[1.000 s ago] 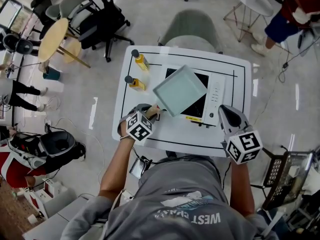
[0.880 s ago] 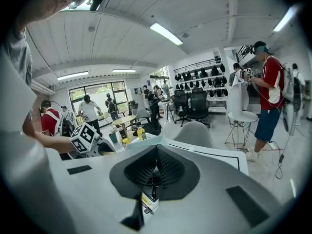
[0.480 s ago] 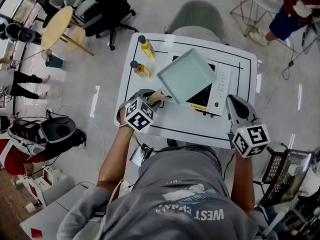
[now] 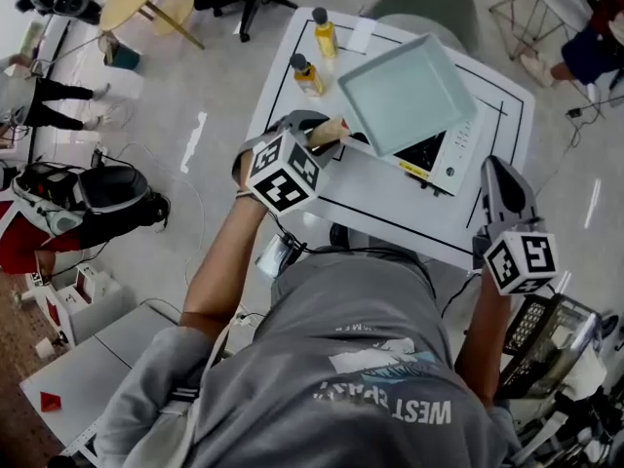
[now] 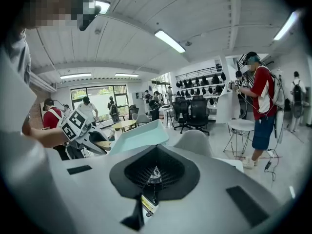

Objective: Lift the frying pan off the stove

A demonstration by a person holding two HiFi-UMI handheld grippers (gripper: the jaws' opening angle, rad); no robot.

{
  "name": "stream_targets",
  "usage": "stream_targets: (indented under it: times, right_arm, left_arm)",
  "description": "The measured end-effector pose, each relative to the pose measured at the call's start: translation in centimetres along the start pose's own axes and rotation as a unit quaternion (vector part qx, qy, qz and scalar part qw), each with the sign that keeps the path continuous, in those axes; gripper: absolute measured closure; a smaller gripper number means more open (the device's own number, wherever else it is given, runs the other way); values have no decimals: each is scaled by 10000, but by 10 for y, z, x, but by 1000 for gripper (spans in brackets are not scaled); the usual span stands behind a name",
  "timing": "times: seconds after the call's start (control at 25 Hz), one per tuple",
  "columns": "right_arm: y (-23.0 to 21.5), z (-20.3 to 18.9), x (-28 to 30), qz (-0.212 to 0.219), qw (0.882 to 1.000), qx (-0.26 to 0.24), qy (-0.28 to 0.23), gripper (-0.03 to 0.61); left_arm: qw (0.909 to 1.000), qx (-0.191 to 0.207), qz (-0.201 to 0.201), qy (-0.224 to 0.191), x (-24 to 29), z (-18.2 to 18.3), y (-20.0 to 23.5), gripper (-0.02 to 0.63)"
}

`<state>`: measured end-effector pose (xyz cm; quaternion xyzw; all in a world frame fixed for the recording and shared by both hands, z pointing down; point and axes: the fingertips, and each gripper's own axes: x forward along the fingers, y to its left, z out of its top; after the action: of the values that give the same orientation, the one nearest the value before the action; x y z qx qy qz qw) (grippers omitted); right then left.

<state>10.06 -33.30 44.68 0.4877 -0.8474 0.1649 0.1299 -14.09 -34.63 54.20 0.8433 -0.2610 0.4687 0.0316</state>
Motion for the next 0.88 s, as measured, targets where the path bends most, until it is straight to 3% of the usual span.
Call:
stream_targets:
  times: [0.88]
  right_arm:
    - [16,45,-43,-482,9929,-931,-565,572]
  left_arm:
    - [9994,15,267,-227,-50,3,-12,460]
